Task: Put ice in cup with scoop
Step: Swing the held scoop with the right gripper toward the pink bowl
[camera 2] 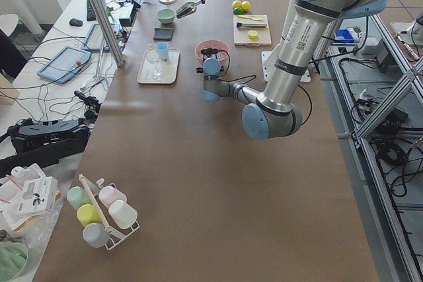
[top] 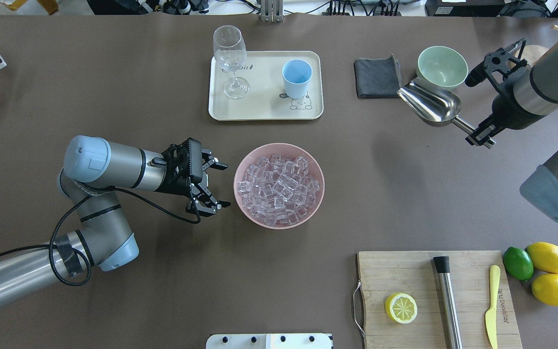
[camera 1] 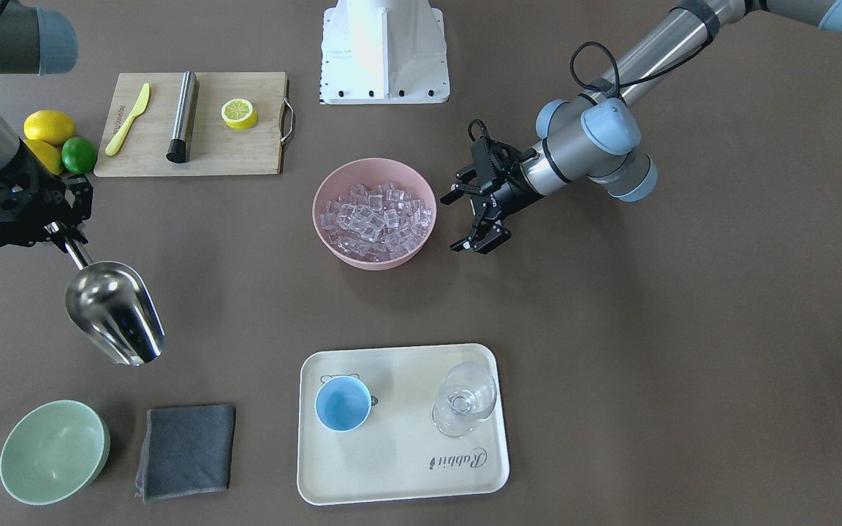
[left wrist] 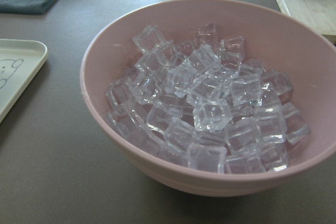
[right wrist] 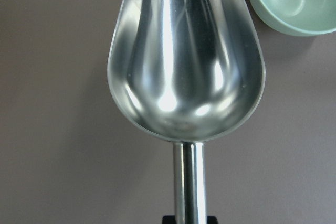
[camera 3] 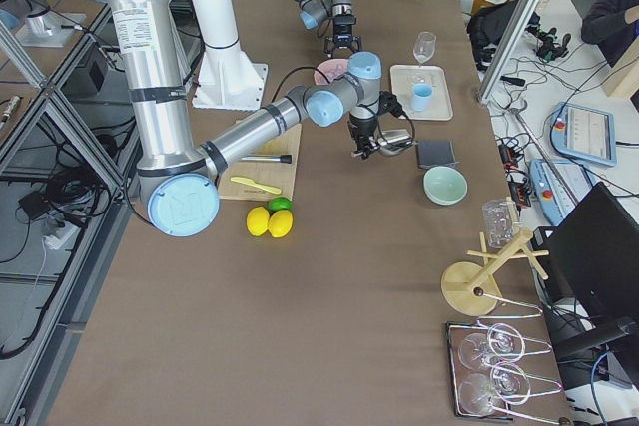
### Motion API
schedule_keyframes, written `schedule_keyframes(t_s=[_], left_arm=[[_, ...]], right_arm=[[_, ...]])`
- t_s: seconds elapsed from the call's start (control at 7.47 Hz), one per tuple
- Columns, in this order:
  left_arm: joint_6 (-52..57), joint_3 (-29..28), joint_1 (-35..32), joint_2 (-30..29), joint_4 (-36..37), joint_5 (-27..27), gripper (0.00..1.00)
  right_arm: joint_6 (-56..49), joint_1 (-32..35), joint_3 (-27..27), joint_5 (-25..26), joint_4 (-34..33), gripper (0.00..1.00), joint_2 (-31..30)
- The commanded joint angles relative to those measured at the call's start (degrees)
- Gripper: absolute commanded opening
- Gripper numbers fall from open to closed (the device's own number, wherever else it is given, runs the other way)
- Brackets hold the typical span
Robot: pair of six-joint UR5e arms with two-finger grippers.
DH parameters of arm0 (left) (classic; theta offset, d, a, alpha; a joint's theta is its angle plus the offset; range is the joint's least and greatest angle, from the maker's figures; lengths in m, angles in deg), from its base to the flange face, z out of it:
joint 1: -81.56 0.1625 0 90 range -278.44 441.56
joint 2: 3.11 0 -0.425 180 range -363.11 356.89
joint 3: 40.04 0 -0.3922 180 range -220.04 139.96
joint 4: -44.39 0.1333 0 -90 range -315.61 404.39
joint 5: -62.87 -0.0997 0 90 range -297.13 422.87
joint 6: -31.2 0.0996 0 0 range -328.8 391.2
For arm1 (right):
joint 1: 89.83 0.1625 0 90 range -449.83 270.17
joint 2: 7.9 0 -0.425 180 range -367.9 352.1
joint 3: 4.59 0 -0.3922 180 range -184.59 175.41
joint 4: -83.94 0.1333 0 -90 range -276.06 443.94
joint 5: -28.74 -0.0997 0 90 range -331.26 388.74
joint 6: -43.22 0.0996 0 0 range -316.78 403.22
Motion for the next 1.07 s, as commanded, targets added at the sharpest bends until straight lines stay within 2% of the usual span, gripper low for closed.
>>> schedule_keyframes(t_s=[0.0,0.13,0.27,0.54,0.67,0.94], left_arm=[[0.0,-1.0,0.2,-0.5,-1.3,-0.2,0.98],[0.0,-1.1,0.2,-0.5,-1.3,-0.2,0.98],[0.0,-1.4,0.2,-0.6,-1.4,-0.2,0.98],[0.0,-1.5,0.6,-0.9,-1.4,-0.2,0.98],[0.0,-1.5,0.6,-0.9,-1.4,-0.2,0.98],[0.0,-1.5,0.6,-0.8,-1.4,0.1,0.98]], right_arm=[[-15.2,0.5,-1.9,-4.0,-10.4,0.0,6.0],[-16.1,0.9,-2.0,-3.1,-14.8,0.0,7.9],[-20.4,2.3,-4.0,-2.9,-15.0,0.0,7.4],[-21.3,2.0,-6.8,-1.5,-15.4,0.0,6.8],[-21.3,1.4,-7.0,-1.6,-17.8,0.0,8.2],[-28.4,-1.4,-4.8,0.3,-26.3,0.0,14.8]])
